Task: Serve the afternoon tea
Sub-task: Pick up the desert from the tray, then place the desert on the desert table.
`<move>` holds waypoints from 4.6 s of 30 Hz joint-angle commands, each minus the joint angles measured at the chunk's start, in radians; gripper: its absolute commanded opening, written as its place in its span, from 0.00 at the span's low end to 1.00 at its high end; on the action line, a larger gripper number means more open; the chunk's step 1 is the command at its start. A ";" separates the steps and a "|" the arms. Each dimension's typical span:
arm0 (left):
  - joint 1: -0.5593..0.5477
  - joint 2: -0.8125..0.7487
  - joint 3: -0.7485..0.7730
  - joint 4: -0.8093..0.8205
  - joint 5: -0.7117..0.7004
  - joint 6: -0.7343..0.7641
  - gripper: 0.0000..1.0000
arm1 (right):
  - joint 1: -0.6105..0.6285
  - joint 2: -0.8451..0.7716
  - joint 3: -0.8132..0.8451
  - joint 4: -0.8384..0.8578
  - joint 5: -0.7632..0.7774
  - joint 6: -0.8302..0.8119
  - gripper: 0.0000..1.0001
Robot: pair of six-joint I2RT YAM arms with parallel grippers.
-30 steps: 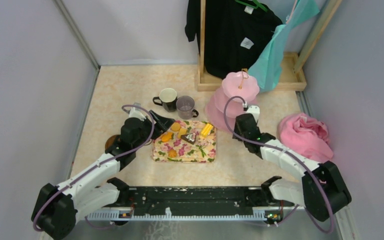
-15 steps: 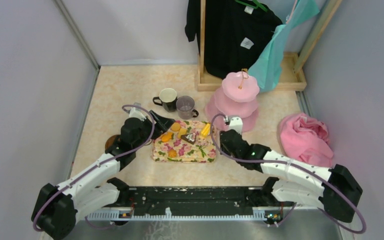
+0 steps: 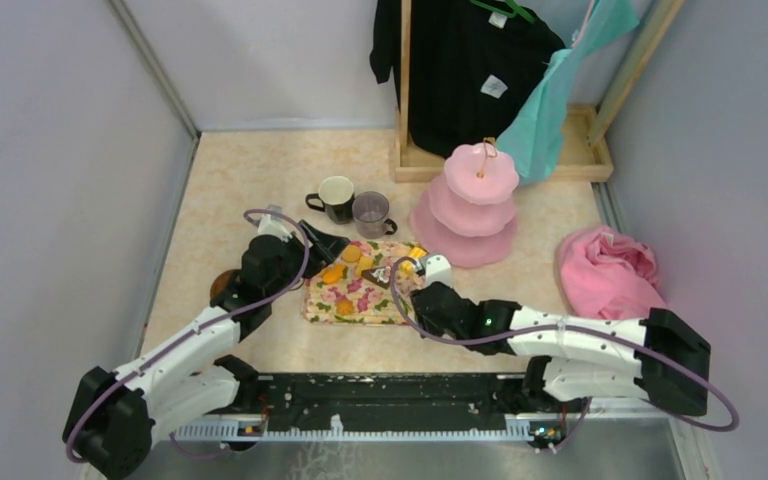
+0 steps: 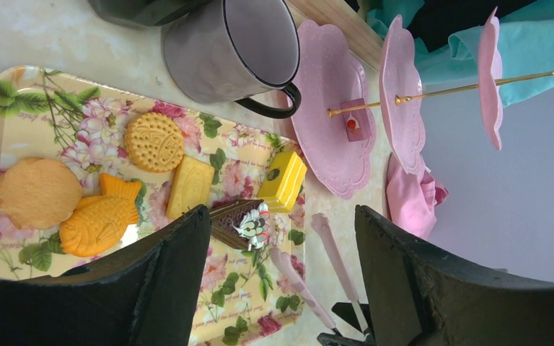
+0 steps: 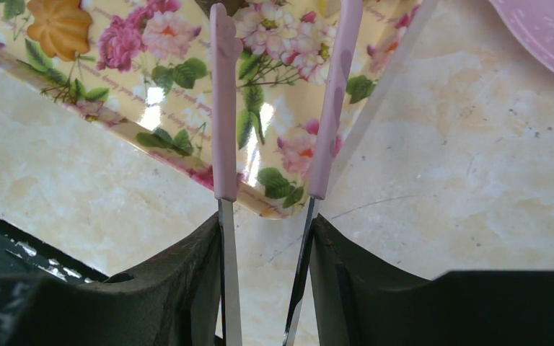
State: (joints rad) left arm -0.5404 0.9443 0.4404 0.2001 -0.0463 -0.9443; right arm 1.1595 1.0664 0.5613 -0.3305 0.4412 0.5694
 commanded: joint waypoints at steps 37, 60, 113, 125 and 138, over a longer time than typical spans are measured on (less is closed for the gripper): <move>0.012 -0.018 -0.002 0.007 -0.003 0.016 0.79 | -0.016 0.228 0.134 0.234 -0.093 0.039 0.43; 0.014 0.001 -0.012 0.022 0.003 0.012 0.79 | -0.091 0.260 0.080 0.317 -0.173 0.057 0.43; 0.014 -0.018 -0.002 0.012 0.003 0.004 0.78 | -0.042 -0.062 0.105 0.094 -0.014 0.036 0.00; 0.014 -0.018 0.001 0.016 0.006 0.009 0.78 | -0.126 -0.075 0.075 0.121 0.096 0.056 0.00; 0.014 0.003 0.001 0.033 0.011 0.010 0.78 | -0.307 0.000 0.054 0.234 0.015 0.038 0.00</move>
State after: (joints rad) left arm -0.5320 0.9443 0.4324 0.2024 -0.0410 -0.9451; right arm 0.8867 1.0496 0.6094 -0.2031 0.4778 0.6128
